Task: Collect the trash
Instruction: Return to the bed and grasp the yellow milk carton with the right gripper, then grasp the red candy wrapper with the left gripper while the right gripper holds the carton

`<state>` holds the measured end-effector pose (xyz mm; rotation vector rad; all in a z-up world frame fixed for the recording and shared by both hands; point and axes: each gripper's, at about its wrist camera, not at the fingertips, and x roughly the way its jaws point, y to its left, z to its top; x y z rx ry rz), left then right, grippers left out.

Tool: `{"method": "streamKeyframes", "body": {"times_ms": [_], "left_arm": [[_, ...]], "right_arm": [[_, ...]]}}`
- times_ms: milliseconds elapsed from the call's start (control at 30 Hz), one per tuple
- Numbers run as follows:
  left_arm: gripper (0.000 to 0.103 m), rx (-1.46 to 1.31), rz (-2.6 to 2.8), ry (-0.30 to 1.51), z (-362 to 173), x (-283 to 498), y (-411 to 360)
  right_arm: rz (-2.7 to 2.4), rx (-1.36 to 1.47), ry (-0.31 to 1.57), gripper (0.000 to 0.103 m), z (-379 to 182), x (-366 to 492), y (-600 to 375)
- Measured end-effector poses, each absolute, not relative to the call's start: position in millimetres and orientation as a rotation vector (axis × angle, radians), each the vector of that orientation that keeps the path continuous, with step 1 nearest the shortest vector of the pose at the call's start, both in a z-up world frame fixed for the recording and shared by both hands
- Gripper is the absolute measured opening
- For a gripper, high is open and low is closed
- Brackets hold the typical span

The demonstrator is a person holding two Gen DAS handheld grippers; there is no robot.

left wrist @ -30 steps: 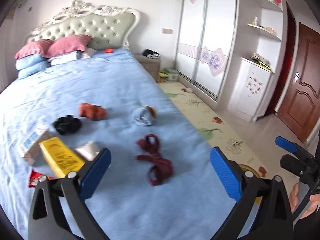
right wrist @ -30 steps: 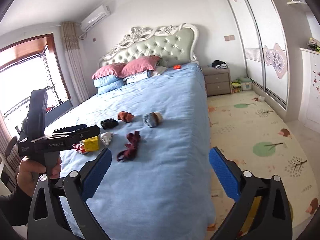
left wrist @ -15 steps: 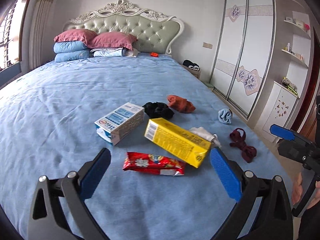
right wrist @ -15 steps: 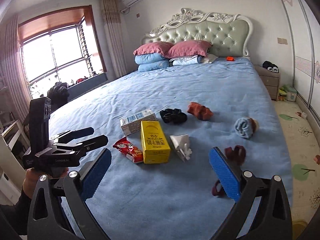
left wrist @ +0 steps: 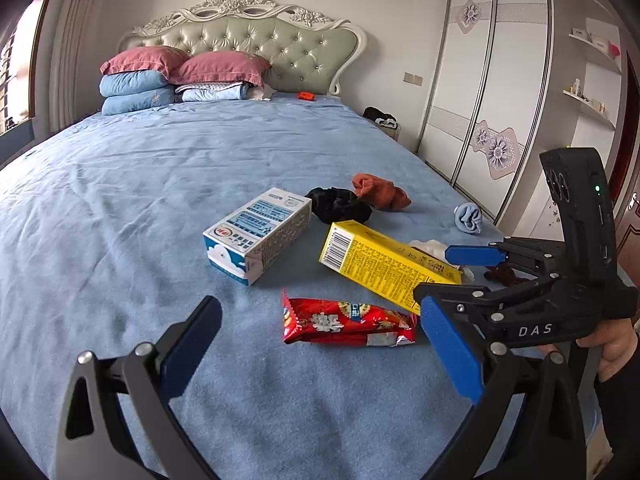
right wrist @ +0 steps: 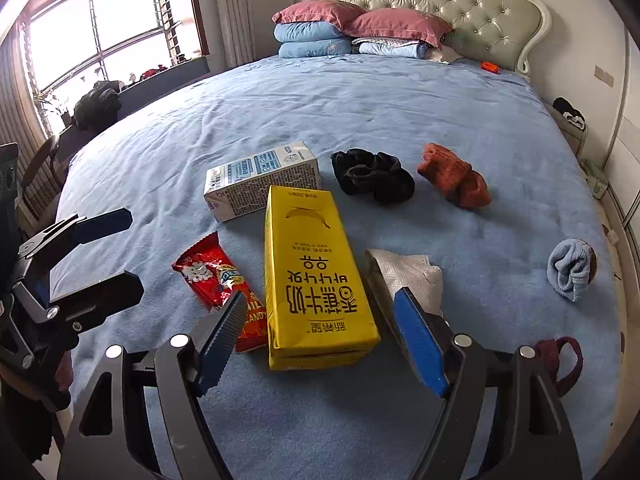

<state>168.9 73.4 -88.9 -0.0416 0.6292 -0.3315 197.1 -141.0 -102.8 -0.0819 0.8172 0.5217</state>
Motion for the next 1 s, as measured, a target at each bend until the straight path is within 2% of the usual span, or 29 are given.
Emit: {"method": "streamKeyframes", "body": {"times_ms": [67, 133, 200, 333, 533, 700, 733, 867, 1000], "left_arm": [[0.099, -0.033, -0.336, 0.632, -91, 170, 70], [0.099, -0.029, -0.337, 0.637, -92, 172, 67], [0.099, -0.026, -0.335, 0.642, -93, 173, 66], [0.099, -0.012, -0.33, 0.66, -96, 177, 64], [0.099, -0.092, -0.263, 0.802, -114, 199, 60], [0.098, -0.165, -0.194, 0.88, -128, 217, 49], [0.097, -0.175, -0.194, 0.898, -131, 221, 45], [0.077, -0.176, -0.122, 0.917, -134, 228, 40], [0.069, -0.183, -0.125, 0.907, -132, 228, 40]], "right_arm": [[0.518, -0.078, 0.841, 0.073, -107, 204, -140], [0.546, -0.067, 0.881, 0.055, -113, 209, -138], [0.576, -0.036, 0.897, 0.049, -114, 209, -139], [0.564, -0.002, 0.835, 0.049, -100, 197, -154], [0.526, 0.067, 0.732, 0.049, -72, 181, -189], [0.539, 0.033, 0.763, 0.049, -76, 180, -184], [0.543, 0.036, 0.767, 0.049, -78, 179, -184], [0.552, 0.068, 0.744, 0.049, -77, 172, -190], [0.541, 0.08, 0.73, 0.049, -75, 166, -199]]}}
